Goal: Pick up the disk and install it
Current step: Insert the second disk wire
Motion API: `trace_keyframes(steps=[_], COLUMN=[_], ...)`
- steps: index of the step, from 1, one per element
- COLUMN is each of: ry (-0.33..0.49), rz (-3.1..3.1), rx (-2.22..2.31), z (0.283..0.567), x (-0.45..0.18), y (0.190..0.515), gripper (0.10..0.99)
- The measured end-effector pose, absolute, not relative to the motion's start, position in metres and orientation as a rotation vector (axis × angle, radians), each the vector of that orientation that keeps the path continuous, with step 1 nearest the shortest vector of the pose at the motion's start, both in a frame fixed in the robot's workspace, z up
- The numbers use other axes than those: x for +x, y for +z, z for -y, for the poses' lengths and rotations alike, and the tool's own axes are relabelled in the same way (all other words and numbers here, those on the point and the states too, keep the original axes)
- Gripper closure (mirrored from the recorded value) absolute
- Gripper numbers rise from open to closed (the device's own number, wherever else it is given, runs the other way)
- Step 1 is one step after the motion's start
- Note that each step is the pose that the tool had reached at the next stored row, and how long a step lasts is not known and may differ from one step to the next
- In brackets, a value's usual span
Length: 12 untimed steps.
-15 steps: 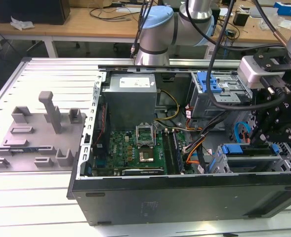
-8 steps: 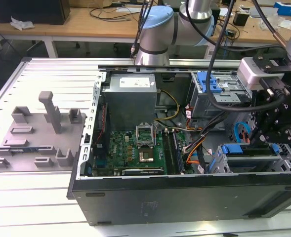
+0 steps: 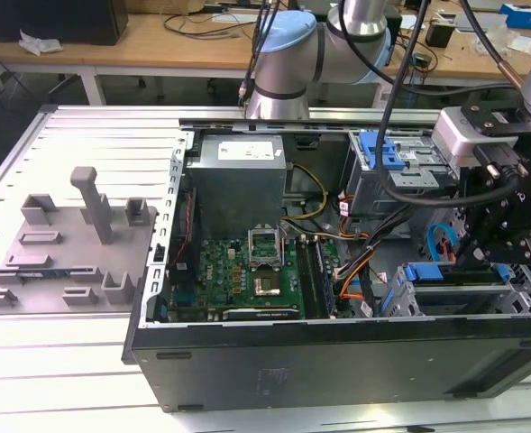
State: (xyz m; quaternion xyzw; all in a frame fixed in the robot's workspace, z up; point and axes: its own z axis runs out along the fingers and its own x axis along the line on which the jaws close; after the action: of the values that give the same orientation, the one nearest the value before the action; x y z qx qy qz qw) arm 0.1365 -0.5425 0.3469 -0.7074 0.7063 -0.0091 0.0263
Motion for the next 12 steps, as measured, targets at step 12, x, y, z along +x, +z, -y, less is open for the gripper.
trace_keyframes(steps=[12], ry=[-0.028], rz=[-2.183], rx=[-2.186], z=[0.5425], x=[0.1374], y=[0.3420], gripper=[0.922])
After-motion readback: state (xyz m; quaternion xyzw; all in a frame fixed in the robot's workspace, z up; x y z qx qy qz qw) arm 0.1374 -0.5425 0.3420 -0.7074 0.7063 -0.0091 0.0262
